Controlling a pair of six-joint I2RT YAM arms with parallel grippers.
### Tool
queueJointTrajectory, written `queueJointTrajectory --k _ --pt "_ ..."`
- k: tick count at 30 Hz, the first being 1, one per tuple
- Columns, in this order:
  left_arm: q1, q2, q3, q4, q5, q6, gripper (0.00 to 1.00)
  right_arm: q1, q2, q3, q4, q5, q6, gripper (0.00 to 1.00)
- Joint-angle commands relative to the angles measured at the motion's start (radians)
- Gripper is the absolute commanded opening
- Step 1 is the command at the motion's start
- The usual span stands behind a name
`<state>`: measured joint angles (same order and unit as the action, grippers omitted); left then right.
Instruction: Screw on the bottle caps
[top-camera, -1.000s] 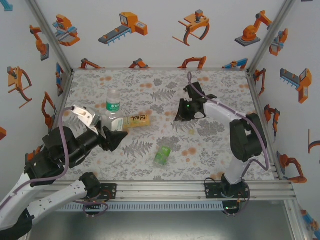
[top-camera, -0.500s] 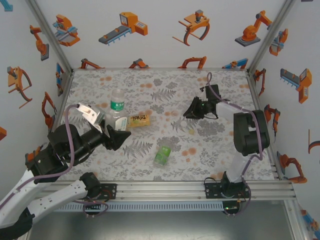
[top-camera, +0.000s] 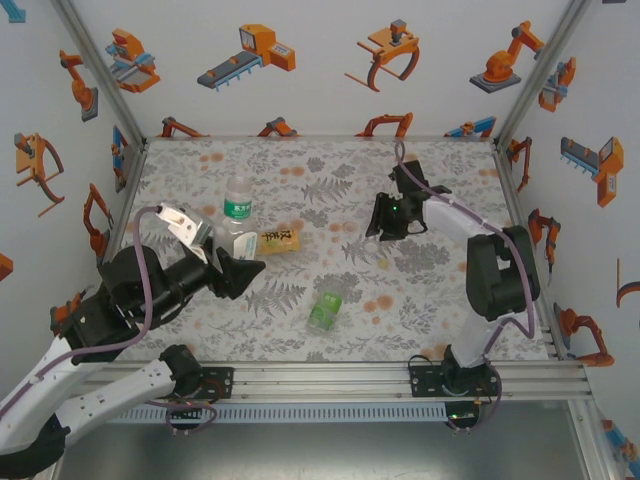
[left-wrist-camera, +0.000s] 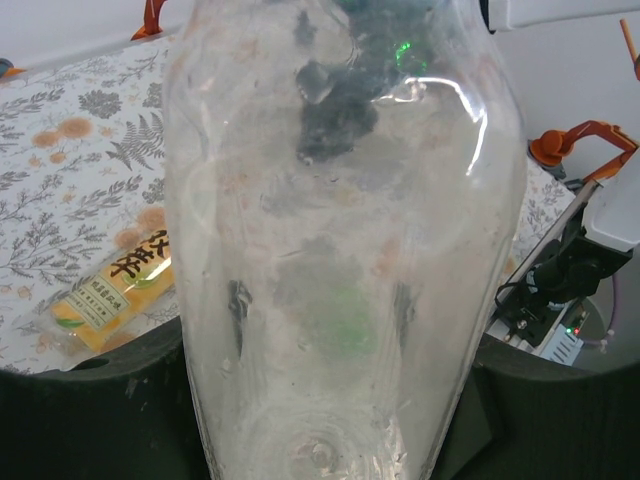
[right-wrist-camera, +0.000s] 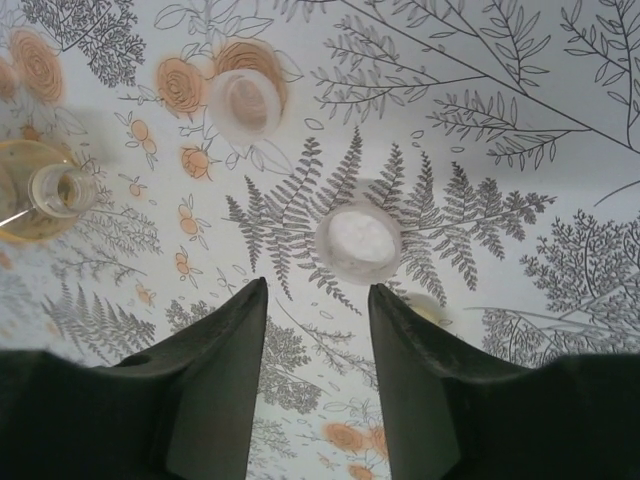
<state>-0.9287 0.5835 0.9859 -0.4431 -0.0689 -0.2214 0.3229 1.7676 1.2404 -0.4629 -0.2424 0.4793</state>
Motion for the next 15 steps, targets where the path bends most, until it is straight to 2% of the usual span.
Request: queueJointTrajectory --k 1,7,15 --pt "0.004 0.003 -0.009 0.046 0.019 -0.013 0.0 0.047 -0.004 0.054 -0.128 0.145 -0.057 0.48" --pt "0.004 -0.008 -0.013 0.044 0.014 -0.01 0.0 0.094 0.071 0.118 -0.157 0.216 -0.074 0.52" --pt "0.004 -0.021 -0.022 0.037 0.004 -0.01 0.0 0.103 0.131 0.142 -0.142 0.209 -0.074 0.52"
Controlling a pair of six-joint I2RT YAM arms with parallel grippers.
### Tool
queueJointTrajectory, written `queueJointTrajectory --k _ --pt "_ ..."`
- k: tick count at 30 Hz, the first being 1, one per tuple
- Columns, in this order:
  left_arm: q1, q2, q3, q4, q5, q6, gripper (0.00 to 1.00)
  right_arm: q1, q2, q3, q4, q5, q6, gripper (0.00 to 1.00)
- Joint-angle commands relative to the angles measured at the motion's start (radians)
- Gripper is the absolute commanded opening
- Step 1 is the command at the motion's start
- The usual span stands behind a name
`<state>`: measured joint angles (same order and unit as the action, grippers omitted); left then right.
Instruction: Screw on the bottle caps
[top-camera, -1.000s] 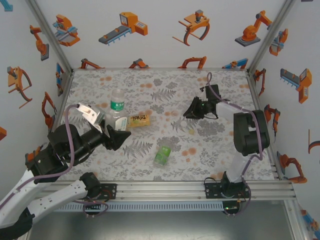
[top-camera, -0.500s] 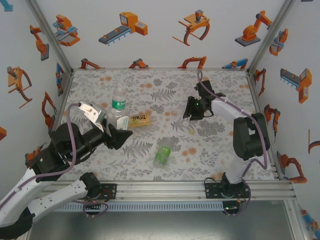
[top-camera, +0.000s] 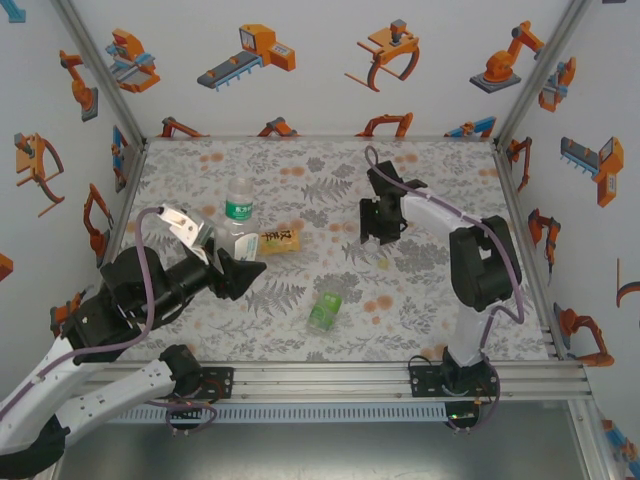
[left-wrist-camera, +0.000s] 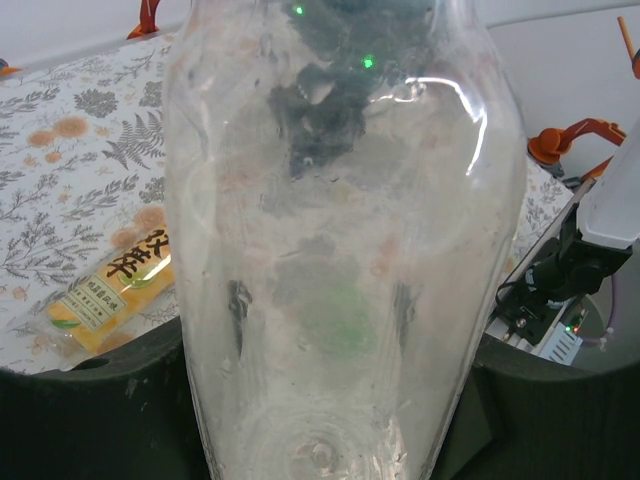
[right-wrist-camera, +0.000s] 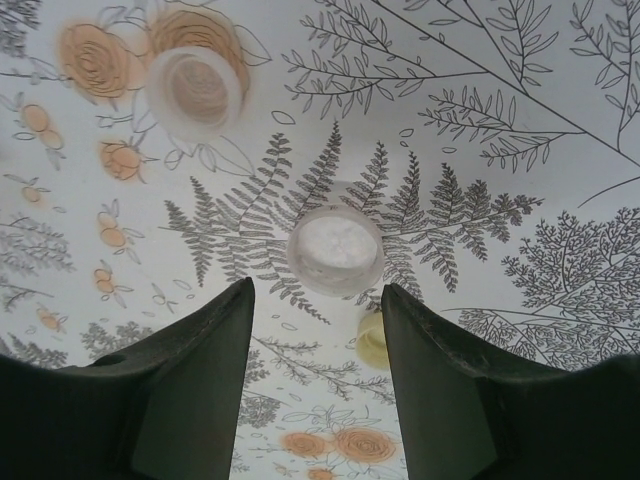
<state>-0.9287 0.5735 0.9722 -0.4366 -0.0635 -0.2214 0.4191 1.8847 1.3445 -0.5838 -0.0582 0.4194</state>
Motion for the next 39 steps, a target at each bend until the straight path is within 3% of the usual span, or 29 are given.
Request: queueJointTrajectory --k 1,32,39 --pt "0.004 -0.012 -0.009 0.03 -0.003 -0.012 0.0 0.006 0.017 0.039 -0.018 0.023 -0.014 0.52" --pt "0.004 -0.002 -0.009 0.033 -0.01 -0.015 0.0 0.009 0.086 0.045 0.001 0.001 -0.01 0.52" --pt "0.004 0.003 -0.007 0.032 -0.01 -0.016 0.0 0.01 0.1 0.039 0.006 0.0 -0.006 0.44"
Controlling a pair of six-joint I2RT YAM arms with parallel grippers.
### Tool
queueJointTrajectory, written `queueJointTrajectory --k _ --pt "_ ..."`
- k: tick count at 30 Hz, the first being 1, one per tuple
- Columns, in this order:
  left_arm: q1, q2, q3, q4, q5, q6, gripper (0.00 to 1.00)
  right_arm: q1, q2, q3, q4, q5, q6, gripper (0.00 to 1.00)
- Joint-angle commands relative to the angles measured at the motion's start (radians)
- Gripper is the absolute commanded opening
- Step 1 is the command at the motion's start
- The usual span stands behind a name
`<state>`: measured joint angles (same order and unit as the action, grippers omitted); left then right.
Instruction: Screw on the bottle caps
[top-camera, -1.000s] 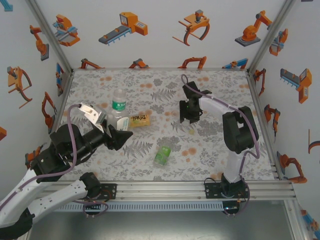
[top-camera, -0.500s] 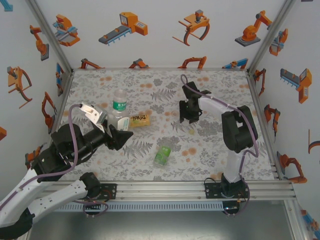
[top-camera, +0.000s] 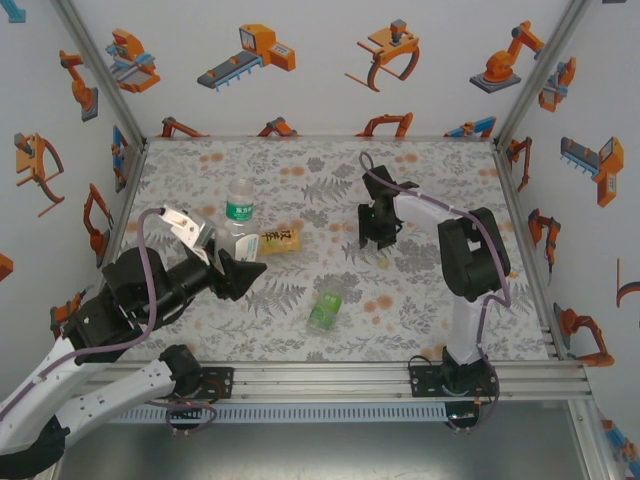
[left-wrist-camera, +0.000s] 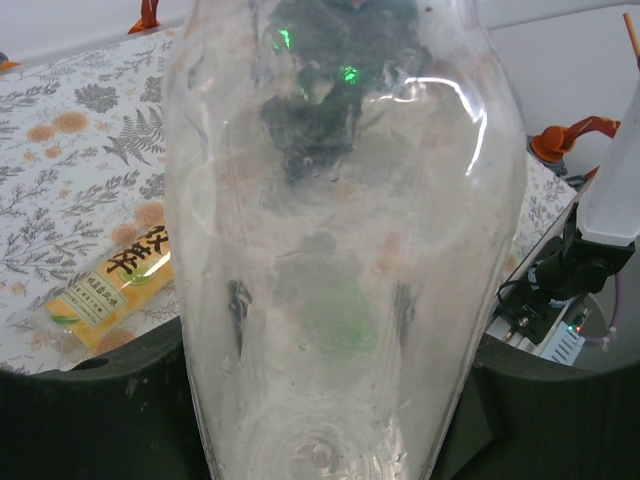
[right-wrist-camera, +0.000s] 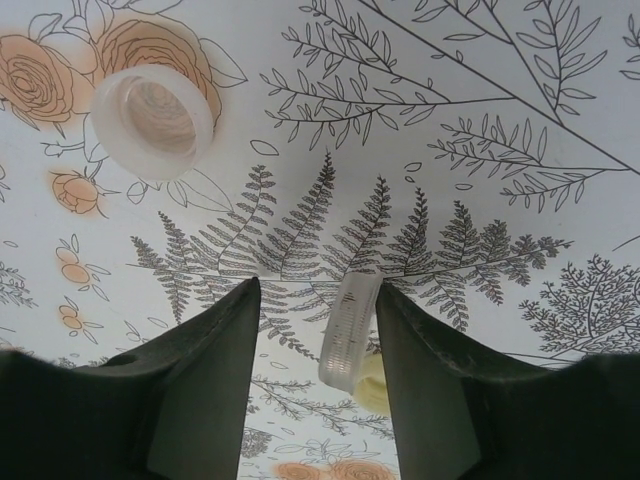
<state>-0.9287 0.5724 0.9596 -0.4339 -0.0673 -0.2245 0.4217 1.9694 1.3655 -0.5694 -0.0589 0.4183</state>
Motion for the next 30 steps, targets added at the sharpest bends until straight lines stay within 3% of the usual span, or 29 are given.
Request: queueJointTrajectory --k 1,9,18,30 --pt "0.004 0.003 0.005 0.03 -0.008 -0.013 0.0 0.006 0.016 0.019 -0.009 -0.001 -0.005 0.41" --pt "0.004 0.005 0.011 0.027 -0.009 -0.013 0.0 -0.011 0.004 0.042 0.002 -0.062 0.009 0.19" --pt "0.003 0.041 0.033 0.031 0.0 -0.012 0.0 -0.139 -0.027 -0.075 0.293 -0.446 0.105 0.22" --pt "0.004 0.111 0.057 0.056 0.029 -0.027 0.0 -0.281 -0.037 -0.249 0.447 -0.564 0.166 0.25"
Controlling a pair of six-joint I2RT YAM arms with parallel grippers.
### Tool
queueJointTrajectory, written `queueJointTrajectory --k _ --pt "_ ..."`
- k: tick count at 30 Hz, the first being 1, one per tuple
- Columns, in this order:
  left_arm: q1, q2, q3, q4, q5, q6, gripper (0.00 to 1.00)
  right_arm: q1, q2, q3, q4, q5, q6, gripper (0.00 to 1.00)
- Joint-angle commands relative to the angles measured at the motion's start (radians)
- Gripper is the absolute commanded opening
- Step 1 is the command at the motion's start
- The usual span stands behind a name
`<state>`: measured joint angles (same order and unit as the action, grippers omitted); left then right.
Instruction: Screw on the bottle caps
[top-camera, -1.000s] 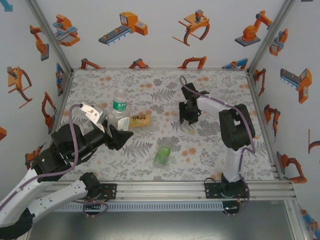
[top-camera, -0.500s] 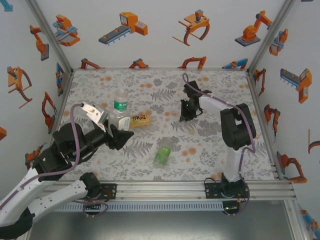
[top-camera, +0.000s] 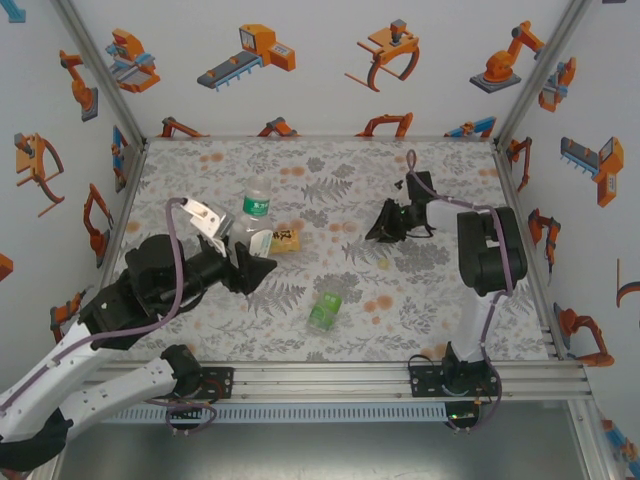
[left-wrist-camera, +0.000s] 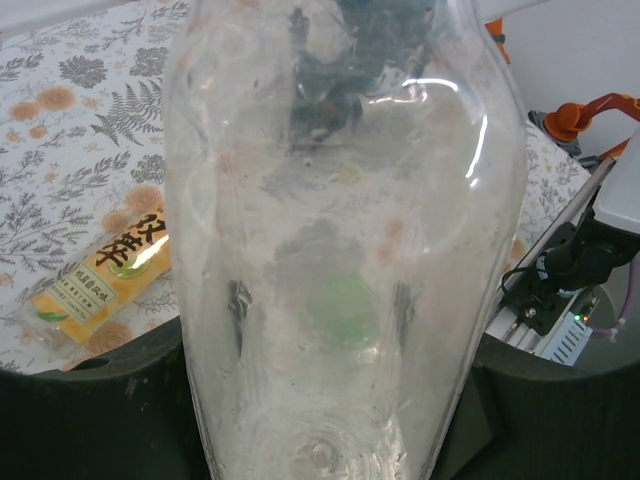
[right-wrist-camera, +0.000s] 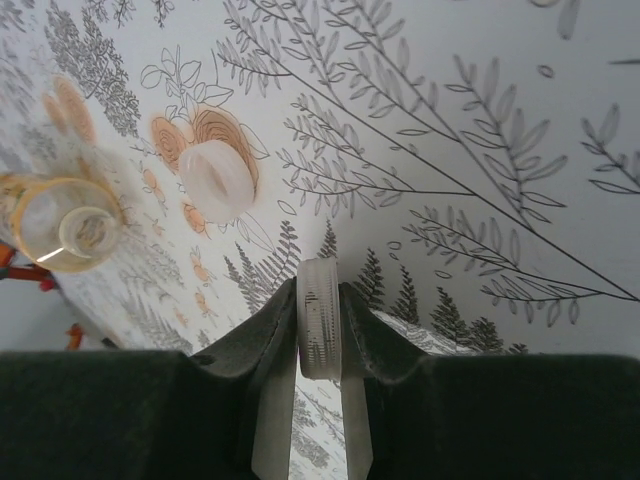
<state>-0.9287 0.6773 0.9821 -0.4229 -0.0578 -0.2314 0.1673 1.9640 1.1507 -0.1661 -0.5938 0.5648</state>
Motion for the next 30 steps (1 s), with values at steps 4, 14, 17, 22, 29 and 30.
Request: queueJointTrajectory --k 4,14,17,22,29,30 --pt "0.004 0.02 0.032 0.063 0.023 -0.027 0.0 -0.06 -0.043 -0.07 0.043 -0.021 0.004 0.3" --pt "0.004 0.031 0.028 0.064 0.021 -0.025 0.0 -0.077 -0.063 -0.029 -0.135 0.167 -0.093 0.45" --pt "0.004 0.027 0.023 0.064 0.018 -0.025 0.0 -0.074 -0.055 0.01 -0.182 0.23 -0.101 0.47" --pt "0.004 0.02 0.017 0.058 0.016 -0.023 0.0 -0.042 -0.025 0.111 -0.268 0.345 -0.112 0.53" --pt "0.004 -0.005 0.009 0.047 -0.001 -0.021 0.0 0.06 0.055 0.286 -0.395 0.475 -0.152 0.54" --pt "0.004 -0.009 0.009 0.046 -0.001 -0.021 0.0 0.073 0.067 0.306 -0.41 0.491 -0.156 0.54"
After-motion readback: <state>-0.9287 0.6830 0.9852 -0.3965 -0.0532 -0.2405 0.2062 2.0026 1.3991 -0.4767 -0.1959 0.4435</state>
